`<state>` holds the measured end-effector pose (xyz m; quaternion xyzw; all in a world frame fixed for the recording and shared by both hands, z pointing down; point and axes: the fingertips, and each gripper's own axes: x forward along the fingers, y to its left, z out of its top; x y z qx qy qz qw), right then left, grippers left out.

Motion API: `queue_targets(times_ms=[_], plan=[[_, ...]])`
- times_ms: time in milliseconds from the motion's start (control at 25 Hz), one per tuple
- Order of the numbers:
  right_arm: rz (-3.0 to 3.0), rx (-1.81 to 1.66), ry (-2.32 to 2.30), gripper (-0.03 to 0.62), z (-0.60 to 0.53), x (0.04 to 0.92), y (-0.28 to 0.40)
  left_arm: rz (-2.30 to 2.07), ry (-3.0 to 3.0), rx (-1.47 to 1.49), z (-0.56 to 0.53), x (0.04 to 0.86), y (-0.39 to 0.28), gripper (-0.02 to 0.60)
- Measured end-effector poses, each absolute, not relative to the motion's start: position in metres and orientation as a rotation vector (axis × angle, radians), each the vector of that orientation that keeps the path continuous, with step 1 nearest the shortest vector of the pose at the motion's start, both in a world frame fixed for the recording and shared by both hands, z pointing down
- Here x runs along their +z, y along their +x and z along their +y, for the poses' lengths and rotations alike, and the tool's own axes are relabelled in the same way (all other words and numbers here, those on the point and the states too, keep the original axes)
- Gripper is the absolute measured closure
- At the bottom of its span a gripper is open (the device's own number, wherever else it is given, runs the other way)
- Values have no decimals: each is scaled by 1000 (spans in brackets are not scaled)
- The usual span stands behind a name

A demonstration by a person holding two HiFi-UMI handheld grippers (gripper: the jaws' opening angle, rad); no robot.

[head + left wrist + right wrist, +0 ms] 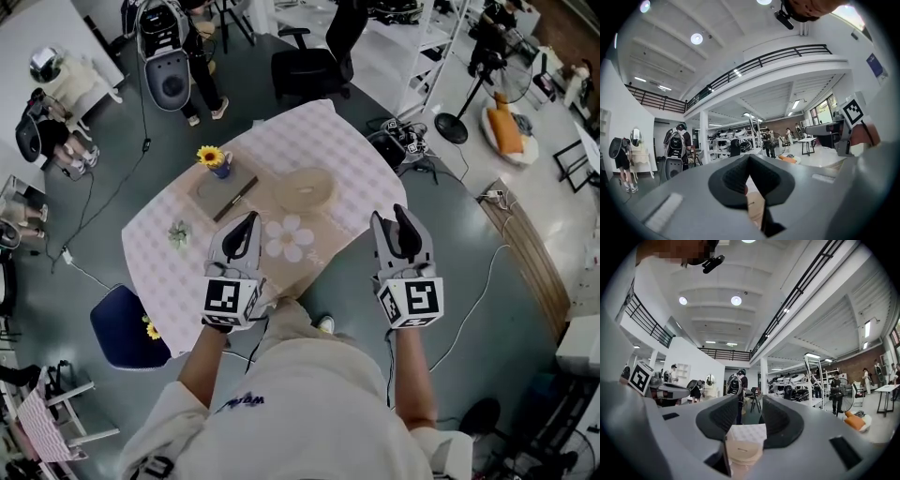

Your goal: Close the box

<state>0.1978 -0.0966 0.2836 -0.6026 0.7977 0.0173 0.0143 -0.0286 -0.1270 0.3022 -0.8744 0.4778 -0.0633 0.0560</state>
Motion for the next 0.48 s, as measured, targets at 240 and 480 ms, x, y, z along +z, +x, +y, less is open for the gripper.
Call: queue_targets(times_ms=[240, 480], plan=[[2494, 77, -1862, 431, -84, 273, 196, 1447, -2657, -182, -120, 301, -24, 580], [2495, 62, -1835, 448, -81, 271, 194, 1448, -2652, -172, -118, 298, -26, 580]])
